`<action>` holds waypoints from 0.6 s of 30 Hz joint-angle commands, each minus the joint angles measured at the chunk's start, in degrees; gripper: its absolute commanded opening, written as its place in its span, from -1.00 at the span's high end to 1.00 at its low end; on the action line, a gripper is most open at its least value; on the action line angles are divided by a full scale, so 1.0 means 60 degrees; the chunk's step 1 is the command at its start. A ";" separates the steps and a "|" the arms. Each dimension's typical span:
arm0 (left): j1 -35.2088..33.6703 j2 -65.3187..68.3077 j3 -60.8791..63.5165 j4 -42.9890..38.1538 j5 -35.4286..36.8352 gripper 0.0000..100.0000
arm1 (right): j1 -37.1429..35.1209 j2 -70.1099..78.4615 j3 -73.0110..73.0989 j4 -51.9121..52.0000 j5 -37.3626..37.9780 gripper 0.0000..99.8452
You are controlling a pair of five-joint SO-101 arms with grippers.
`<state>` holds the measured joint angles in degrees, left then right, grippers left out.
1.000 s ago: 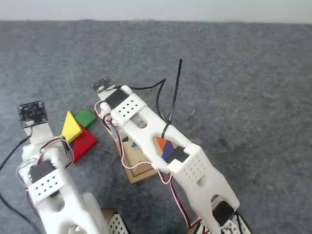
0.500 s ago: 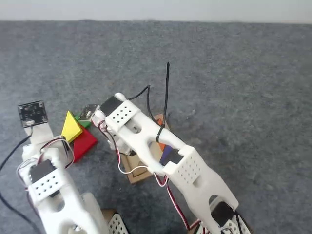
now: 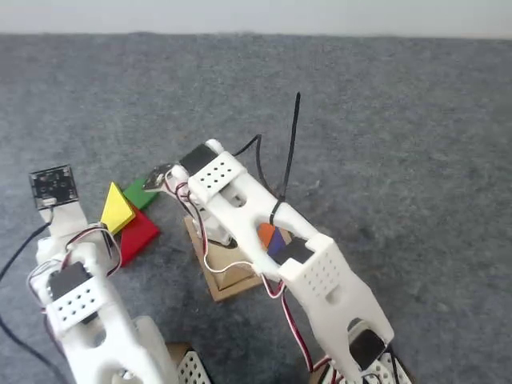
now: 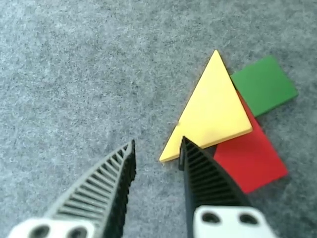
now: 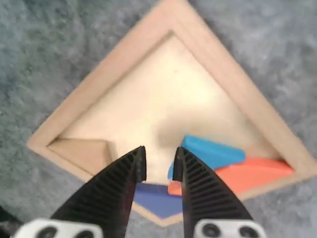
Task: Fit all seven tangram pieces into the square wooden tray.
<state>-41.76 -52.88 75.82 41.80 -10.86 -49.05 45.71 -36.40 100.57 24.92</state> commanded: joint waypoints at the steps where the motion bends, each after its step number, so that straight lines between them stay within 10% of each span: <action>1: -0.0015 -0.0293 -0.0125 -0.0249 0.0103 0.71 | -0.0212 -0.1766 0.0791 0.0403 0.0117 0.80; 18: -0.0029 -0.0293 -0.0125 -0.0249 0.0103 0.71 | 0.0418 -0.0549 0.1099 -0.1751 -0.0440 0.80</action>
<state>-41.67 -52.88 75.82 41.80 -10.86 -48.35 42.46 -29.01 90.55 22.81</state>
